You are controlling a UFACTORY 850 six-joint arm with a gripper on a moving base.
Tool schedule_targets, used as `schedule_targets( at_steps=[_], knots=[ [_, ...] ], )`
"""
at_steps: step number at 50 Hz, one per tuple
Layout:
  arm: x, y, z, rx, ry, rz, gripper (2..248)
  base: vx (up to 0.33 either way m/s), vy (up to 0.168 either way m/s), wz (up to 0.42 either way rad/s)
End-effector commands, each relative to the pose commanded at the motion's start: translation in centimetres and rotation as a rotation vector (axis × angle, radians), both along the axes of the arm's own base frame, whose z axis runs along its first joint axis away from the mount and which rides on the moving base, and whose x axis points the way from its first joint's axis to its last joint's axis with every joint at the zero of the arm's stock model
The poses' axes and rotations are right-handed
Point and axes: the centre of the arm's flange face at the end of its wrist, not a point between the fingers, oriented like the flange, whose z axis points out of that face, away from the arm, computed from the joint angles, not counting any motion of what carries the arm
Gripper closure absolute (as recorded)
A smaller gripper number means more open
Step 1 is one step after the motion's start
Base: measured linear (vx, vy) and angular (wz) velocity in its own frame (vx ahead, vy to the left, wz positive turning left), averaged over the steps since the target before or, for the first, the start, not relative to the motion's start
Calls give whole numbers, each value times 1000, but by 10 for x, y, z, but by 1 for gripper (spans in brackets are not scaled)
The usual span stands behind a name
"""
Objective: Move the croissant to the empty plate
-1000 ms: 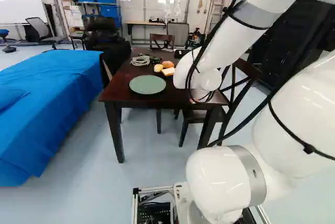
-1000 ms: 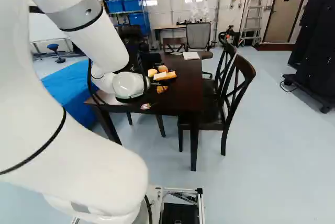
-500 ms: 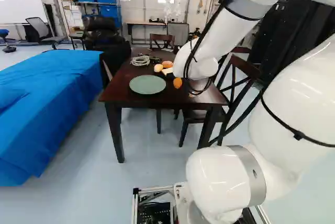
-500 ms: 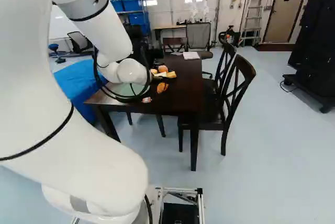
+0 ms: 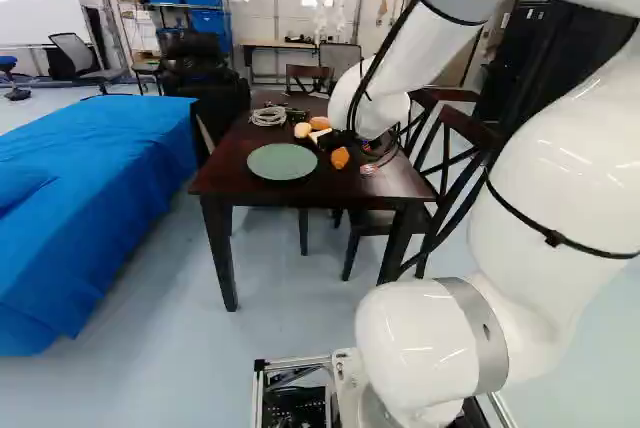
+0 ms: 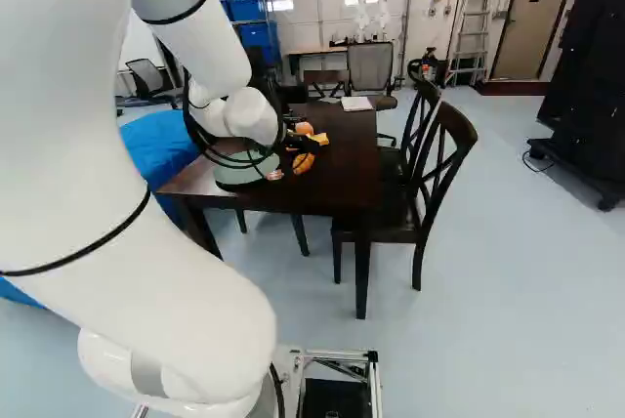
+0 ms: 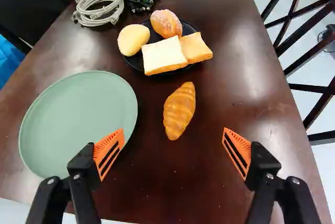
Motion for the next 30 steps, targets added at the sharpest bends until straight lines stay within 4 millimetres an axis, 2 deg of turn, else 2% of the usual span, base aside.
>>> schedule_targets(
  at_steps=[30],
  knots=[
    [37,0,24,42,113,-38,3,0,0,0]
  ],
)
